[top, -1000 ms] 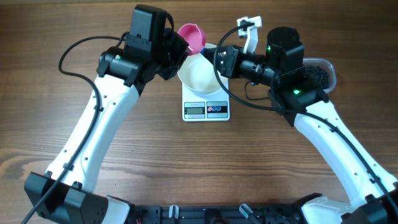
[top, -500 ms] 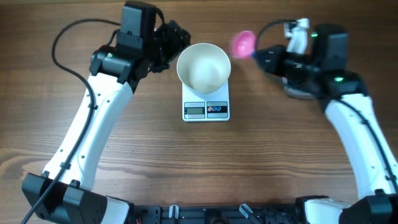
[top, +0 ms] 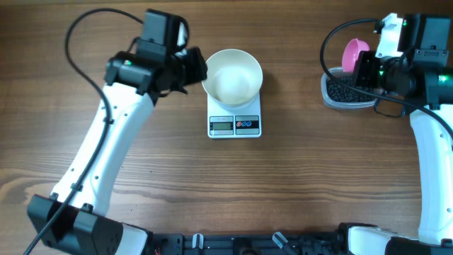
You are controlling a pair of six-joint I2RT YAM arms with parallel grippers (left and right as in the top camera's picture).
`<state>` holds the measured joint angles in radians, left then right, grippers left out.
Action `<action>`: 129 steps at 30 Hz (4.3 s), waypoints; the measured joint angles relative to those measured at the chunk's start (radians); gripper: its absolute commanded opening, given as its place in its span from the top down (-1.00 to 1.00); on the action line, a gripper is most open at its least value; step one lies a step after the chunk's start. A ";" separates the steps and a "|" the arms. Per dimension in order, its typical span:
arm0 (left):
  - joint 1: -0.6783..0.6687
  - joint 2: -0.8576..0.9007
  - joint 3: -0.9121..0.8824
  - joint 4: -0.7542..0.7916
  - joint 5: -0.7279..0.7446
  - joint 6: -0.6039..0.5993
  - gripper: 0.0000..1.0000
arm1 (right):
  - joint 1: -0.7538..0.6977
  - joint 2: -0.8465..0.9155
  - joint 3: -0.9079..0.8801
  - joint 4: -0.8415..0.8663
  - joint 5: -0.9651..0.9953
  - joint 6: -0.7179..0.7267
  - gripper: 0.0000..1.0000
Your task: Scoop item into bowl and weigh 150g on scale
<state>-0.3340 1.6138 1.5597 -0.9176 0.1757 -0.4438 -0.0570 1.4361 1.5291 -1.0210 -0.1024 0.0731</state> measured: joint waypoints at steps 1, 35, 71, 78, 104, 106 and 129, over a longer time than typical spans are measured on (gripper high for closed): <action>-0.027 0.013 0.000 -0.023 0.000 0.022 0.92 | 0.000 0.000 0.000 -0.001 0.002 0.000 0.91; -0.353 0.157 -0.637 0.798 -0.258 0.268 0.92 | 0.000 0.000 0.000 -0.004 0.010 0.005 0.91; -0.356 0.046 -0.640 0.636 -0.227 0.378 0.84 | 0.000 0.000 0.000 -0.012 0.010 0.005 0.92; -0.330 -0.365 -0.640 0.494 -0.229 0.307 0.69 | 0.000 0.000 0.000 -0.009 0.010 0.005 0.91; 0.179 -0.371 -0.640 0.669 -0.238 0.251 -1.00 | 0.000 0.013 0.000 0.330 0.089 0.064 0.91; 0.179 -0.370 -0.640 0.680 -0.238 0.251 -1.00 | 0.000 0.014 0.000 0.346 0.112 0.065 0.92; -0.058 -0.370 -0.708 0.305 0.079 0.568 -1.00 | 0.000 0.038 0.000 0.206 0.016 -0.079 0.91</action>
<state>-0.3920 1.2434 0.8513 -0.6125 0.2543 0.1238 -0.0570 1.4742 1.5291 -0.8146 -0.0864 -0.0063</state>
